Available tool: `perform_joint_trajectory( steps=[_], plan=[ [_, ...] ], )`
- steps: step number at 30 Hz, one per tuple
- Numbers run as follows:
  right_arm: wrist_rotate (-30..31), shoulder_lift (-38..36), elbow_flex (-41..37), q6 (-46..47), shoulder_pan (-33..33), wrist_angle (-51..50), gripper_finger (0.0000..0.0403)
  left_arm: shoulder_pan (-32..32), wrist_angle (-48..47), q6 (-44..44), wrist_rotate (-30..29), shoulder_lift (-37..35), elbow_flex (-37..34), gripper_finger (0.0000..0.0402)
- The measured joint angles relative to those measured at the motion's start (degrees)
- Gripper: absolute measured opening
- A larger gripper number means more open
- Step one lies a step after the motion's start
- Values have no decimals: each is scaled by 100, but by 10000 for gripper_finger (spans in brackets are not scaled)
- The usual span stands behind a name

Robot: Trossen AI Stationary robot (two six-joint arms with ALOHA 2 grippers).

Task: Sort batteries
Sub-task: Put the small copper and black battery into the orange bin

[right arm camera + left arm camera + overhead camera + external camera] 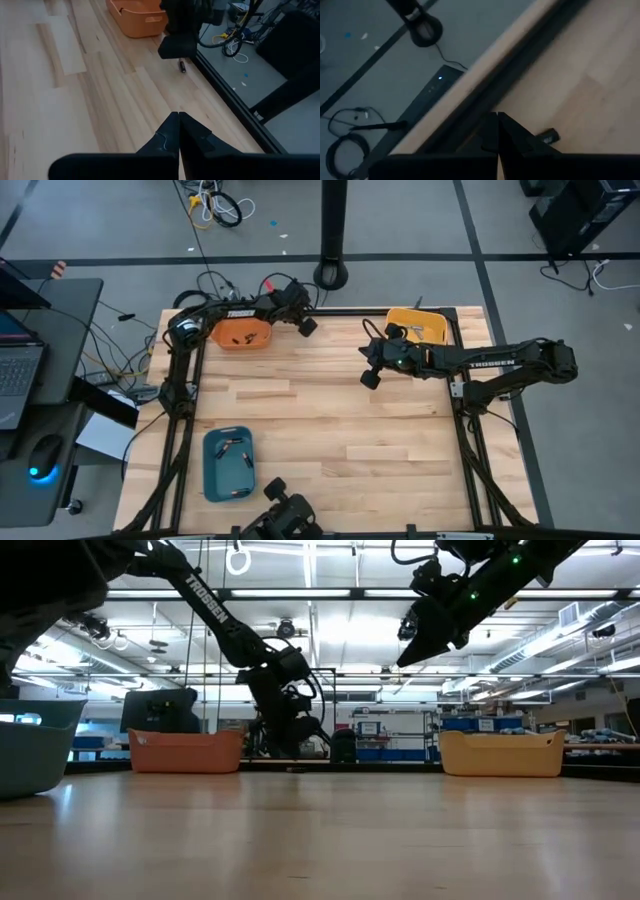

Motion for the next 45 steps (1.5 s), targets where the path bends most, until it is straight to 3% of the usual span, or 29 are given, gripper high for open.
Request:
perform_joint_trajectory(
  steps=[3,7,16,26,32,37,45],
  plan=[
    [-41,0,0,0,0,0,11,-27,-206,474,114,1,8,5],
    [-59,0,0,0,0,0,11,-24,-533,1223,701,-2,8,5],
    [-92,0,0,0,0,-4,11,-26,-1167,2092,761,-7,11,5],
    [-166,0,0,-40,0,-7,12,-31,-1293,1944,699,-371,16,5],
    [-168,0,0,-42,0,-7,12,-48,-1767,2048,1129,-566,16,9],
    [-168,0,0,-42,0,-4,12,-68,-2021,2141,1058,-454,16,54],
    [-168,0,0,-42,0,-4,12,-57,-1384,2139,1044,-391,16,151]
  ],
)
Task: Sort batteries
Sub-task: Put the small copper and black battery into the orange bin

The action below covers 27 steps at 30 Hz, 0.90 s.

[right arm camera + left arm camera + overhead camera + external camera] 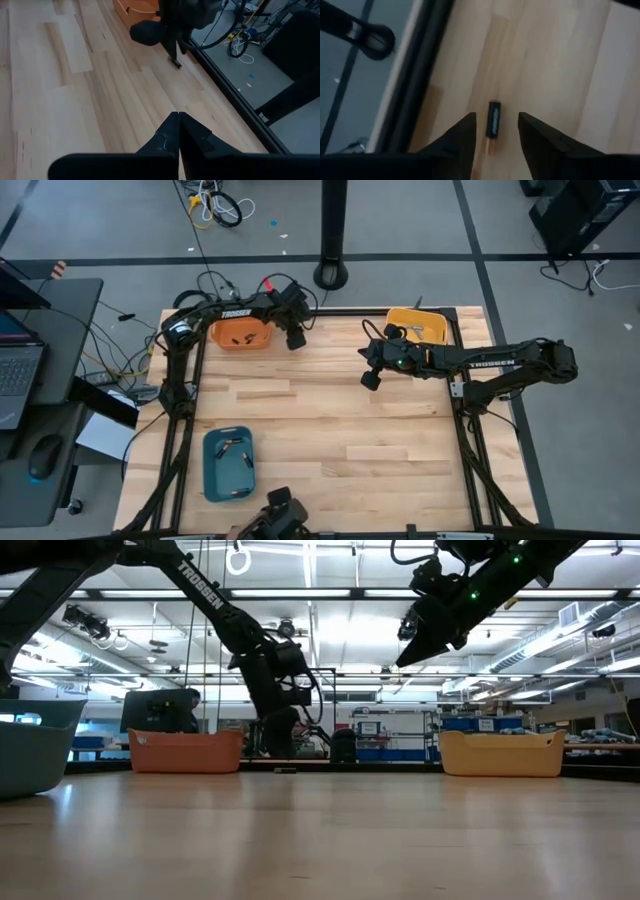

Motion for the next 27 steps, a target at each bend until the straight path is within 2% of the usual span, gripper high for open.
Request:
perform_joint_trajectory(
  steps=[4,12,19,27],
  plan=[
    [-2,0,0,0,0,0,12,48,222,-7,89,88,2,166],
    [-32,2,0,0,21,-13,12,241,150,-143,265,473,19,167],
    [-35,2,0,0,26,-11,12,263,103,-143,435,523,24,167],
    [-35,2,0,0,26,-16,12,211,-41,-25,392,538,26,124]
  ],
)
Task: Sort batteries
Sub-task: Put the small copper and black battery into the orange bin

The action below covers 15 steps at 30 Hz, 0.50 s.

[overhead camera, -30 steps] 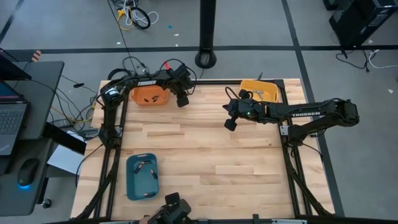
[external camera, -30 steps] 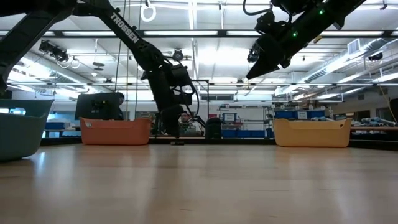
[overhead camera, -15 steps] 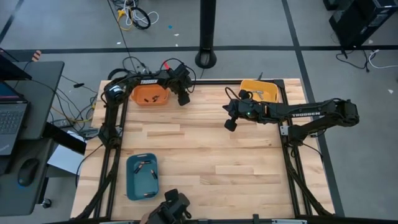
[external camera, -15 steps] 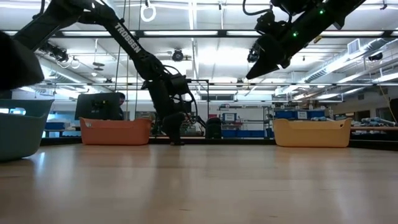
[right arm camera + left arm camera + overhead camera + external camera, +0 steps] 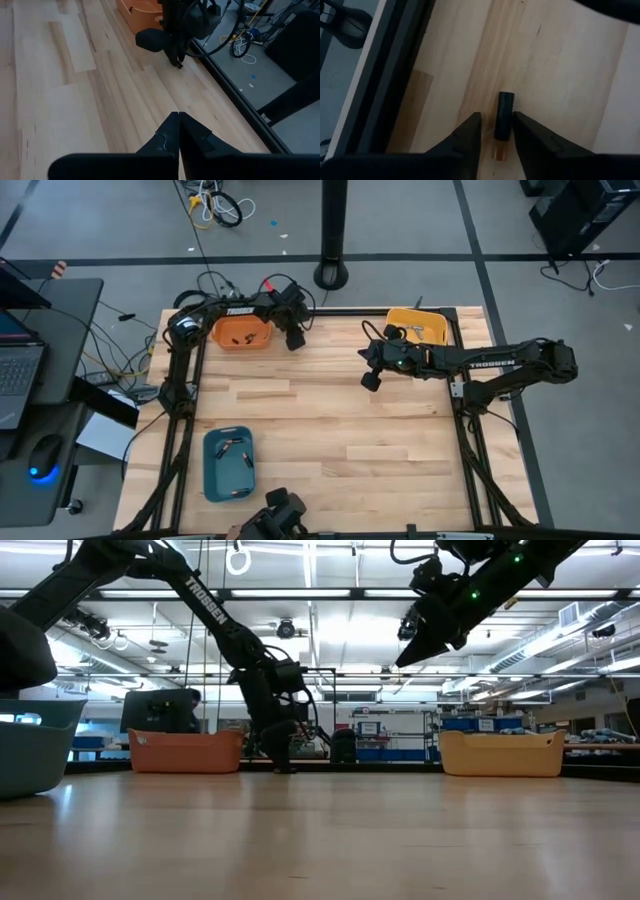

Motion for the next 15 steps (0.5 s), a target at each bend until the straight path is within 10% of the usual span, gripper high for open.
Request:
perform_joint_trajectory(
  steps=[15],
  plan=[
    [2,0,0,-79,0,-25,12,-25,-145,179,-144,-90,-21,25]
  ],
)
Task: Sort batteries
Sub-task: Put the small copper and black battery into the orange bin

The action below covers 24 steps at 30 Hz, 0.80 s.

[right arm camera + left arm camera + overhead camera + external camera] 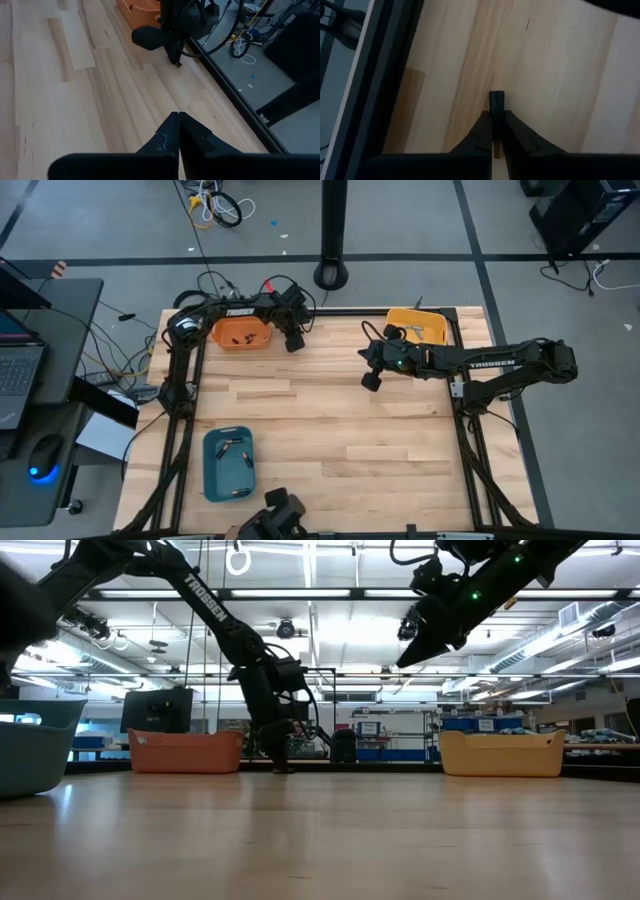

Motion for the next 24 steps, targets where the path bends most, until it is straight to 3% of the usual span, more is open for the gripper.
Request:
perform_joint_trajectory(
  steps=[6,18,24],
  plan=[
    [2,0,-13,-39,33,-13,10,-16,-224,2,-135,-287,-60,23],
    [-281,0,-1062,5,50,1595,10,-105,-139,-17,77,-877,-32,21],
    [-286,0,-1296,178,48,1720,10,-103,-599,-211,-197,-1552,-22,21]
  ],
)
